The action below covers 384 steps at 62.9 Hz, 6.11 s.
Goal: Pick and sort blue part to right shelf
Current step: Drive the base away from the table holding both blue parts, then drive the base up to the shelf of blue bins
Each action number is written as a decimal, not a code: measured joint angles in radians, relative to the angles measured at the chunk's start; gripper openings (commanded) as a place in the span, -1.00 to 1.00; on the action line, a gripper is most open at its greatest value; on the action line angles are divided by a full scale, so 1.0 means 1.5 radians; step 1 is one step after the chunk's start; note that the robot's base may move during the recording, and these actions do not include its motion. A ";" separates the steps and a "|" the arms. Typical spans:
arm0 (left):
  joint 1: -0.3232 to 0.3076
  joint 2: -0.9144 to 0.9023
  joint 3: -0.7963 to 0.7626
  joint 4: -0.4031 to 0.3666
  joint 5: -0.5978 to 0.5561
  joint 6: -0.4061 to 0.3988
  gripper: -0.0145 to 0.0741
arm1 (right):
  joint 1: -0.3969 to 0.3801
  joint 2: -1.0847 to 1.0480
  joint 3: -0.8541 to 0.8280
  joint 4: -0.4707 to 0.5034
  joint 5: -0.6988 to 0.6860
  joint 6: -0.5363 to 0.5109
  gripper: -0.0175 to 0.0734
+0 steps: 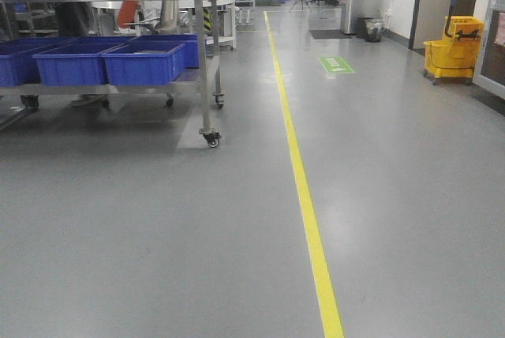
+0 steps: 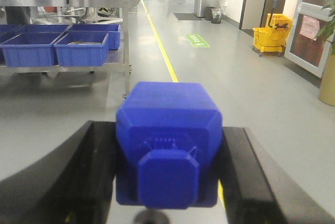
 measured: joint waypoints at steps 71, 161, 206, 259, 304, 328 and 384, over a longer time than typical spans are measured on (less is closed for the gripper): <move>0.000 0.000 0.000 0.000 0.000 0.000 0.00 | 0.000 0.000 0.000 0.000 0.000 0.000 0.04; 0.000 0.000 0.000 0.001 0.000 0.000 0.00 | 0.000 0.000 0.000 0.000 0.000 0.000 0.04; 0.000 0.000 0.000 0.001 0.000 0.000 0.00 | 0.000 0.000 0.000 0.000 0.000 0.000 0.04; 0.000 0.000 0.000 0.001 0.000 0.000 0.00 | 0.000 0.000 0.000 0.000 0.000 0.000 0.04; 0.000 0.000 0.000 0.001 0.000 0.000 0.00 | 0.000 0.000 0.000 0.000 0.000 0.000 0.04; 0.000 0.000 0.000 0.001 0.000 0.000 0.00 | 0.000 0.000 0.000 0.000 0.000 0.000 0.04; 0.000 0.000 0.000 0.001 0.000 0.000 0.00 | 0.000 0.000 0.000 0.000 0.000 0.000 0.04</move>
